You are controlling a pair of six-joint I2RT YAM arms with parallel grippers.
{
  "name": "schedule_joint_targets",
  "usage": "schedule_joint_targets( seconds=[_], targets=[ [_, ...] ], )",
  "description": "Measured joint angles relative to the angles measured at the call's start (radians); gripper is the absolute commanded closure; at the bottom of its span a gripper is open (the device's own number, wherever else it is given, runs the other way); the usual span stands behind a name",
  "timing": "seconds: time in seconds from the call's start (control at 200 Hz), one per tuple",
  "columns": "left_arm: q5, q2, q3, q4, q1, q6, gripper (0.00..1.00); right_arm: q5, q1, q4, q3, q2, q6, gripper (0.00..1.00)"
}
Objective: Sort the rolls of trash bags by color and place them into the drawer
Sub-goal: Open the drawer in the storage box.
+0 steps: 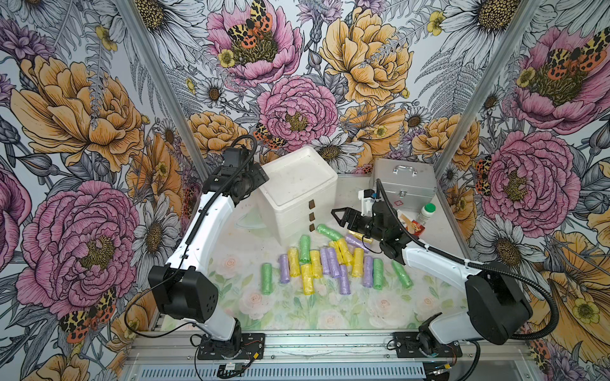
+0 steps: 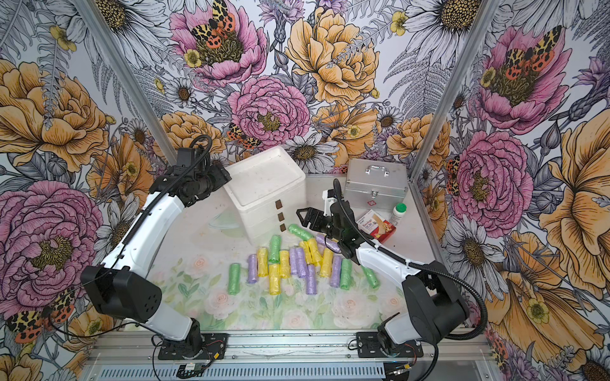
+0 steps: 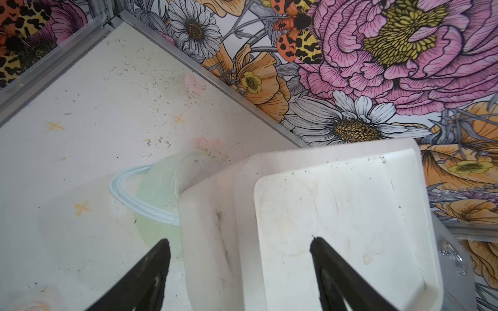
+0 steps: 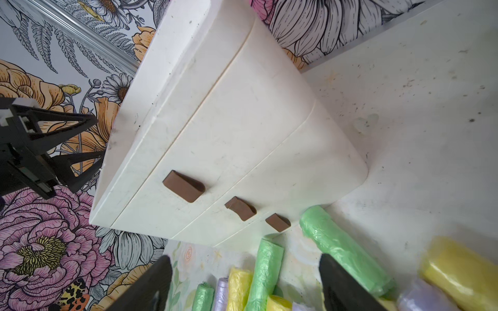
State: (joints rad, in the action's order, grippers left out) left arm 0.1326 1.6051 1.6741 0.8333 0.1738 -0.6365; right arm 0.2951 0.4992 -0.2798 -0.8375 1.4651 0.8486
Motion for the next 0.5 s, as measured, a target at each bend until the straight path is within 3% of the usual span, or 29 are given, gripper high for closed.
schedule_joint_targets(
  seconds=[0.135, 0.275, 0.355, 0.5],
  targets=[
    [0.057, 0.058, 0.039, 0.049, 0.031, 0.013, 0.36, 0.031, 0.003, -0.047, 0.0, 0.027, 0.009, 0.17],
    [0.115, 0.108, 0.098, 0.099, 0.063, 0.014, 0.39, 0.047, 0.011, -0.076, 0.0, 0.037, 0.019, 0.19],
    [0.148, 0.122, 0.117, 0.109, 0.079, 0.005, 0.46, 0.053, 0.013, -0.092, 0.0, 0.041, 0.023, 0.21],
    [0.201, 0.13, 0.14, 0.134, 0.1, -0.008, 0.7, 0.072, 0.023, -0.154, 0.0, 0.061, 0.035, 0.23]
  ],
)
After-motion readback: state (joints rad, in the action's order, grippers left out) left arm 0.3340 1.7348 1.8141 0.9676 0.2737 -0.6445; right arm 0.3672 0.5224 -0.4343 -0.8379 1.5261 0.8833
